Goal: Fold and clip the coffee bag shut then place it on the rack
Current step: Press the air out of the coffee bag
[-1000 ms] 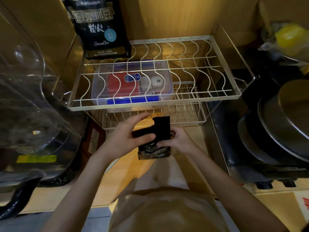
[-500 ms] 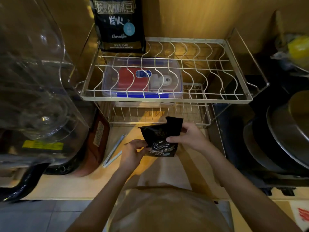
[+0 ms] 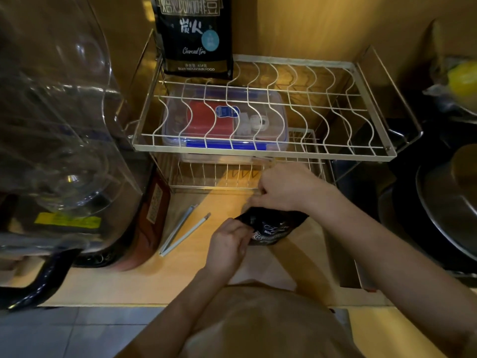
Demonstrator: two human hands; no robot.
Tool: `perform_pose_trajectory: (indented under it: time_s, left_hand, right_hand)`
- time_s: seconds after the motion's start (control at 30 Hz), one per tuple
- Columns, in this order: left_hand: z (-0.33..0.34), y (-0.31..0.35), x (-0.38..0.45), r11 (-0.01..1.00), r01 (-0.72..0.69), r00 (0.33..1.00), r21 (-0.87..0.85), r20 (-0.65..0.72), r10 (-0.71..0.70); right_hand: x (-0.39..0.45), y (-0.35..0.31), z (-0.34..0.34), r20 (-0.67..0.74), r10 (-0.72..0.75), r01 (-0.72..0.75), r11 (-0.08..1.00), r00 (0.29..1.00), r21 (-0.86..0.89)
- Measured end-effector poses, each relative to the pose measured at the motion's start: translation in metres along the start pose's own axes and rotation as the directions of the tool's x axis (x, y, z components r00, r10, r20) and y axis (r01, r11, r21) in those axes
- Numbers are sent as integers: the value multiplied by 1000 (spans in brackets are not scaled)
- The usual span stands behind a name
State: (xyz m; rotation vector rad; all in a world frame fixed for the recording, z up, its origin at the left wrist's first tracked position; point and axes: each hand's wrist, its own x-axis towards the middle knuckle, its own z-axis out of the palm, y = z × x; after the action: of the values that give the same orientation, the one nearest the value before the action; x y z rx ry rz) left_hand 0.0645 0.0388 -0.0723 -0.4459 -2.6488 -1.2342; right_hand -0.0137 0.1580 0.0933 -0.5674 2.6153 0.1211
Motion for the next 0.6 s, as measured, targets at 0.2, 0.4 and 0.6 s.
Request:
perform_pose_trajectory:
  time_s: [0.2,0.4,0.6]
  left_hand:
    - [9,3,0,999,-44,999,-24,-23,43]
    - [-2,4,8,934,183,982,-308,91,-163]
    - [-3,-26,26,915,376,904,-145,275,-328]
  right_hand:
    - [27,-12,2,257,82,-30,980,963,-199]
    - [23,-6,16,181,-81,134,943,980,-304]
    - [14,9,15,85,-172,188,955,981,-231]
